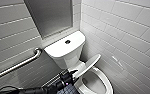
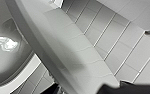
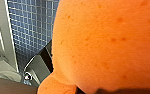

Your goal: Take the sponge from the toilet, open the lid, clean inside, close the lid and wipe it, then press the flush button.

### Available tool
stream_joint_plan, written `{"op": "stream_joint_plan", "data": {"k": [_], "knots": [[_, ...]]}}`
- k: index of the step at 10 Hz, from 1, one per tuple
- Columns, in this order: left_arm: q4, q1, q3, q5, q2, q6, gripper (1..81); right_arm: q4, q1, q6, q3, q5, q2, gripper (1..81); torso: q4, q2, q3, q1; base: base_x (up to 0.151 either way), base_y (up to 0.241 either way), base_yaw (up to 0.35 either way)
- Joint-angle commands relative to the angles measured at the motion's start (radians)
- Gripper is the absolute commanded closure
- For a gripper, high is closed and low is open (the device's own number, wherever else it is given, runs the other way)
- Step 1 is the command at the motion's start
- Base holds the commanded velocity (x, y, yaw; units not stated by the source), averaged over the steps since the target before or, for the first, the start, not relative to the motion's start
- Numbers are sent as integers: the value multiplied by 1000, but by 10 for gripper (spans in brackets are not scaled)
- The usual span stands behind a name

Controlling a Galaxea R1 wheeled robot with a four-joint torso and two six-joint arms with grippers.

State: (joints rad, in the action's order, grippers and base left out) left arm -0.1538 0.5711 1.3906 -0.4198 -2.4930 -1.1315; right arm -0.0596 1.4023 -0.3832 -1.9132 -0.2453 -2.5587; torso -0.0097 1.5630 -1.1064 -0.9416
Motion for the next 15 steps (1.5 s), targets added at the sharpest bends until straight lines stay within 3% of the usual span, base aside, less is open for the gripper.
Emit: {"op": "stream_joint_plan", "data": {"k": [1, 2, 6, 10, 15], "knots": [[23, -139, -38, -27, 22, -17, 10, 3, 5, -2, 22, 63, 22, 811, 0, 0, 50, 0, 0, 0, 0], [20, -141, -28, -27, 20, -19, 10, 3, 5, -2, 24, 63, 22, 811, 0, 0, 20, 0, 0, 0, 0], [20, -200, 73, -17, 15, -111, 10, 3, 5, 0, 33, 64, 22, 811, 0, 1, 36, 0, 0, 0, 0], [28, -216, 214, -19, 28, -133, 10, 4, 14, 1, 42, 64, 32, 811, 0, 1, 37, 0, 0, 0, 0], [66, -164, 211, -24, 164, -129, 10, 6, 14, 1, 42, 64, 29, 811, 0, 1, 37, 0, 0, 0, 0]]}}
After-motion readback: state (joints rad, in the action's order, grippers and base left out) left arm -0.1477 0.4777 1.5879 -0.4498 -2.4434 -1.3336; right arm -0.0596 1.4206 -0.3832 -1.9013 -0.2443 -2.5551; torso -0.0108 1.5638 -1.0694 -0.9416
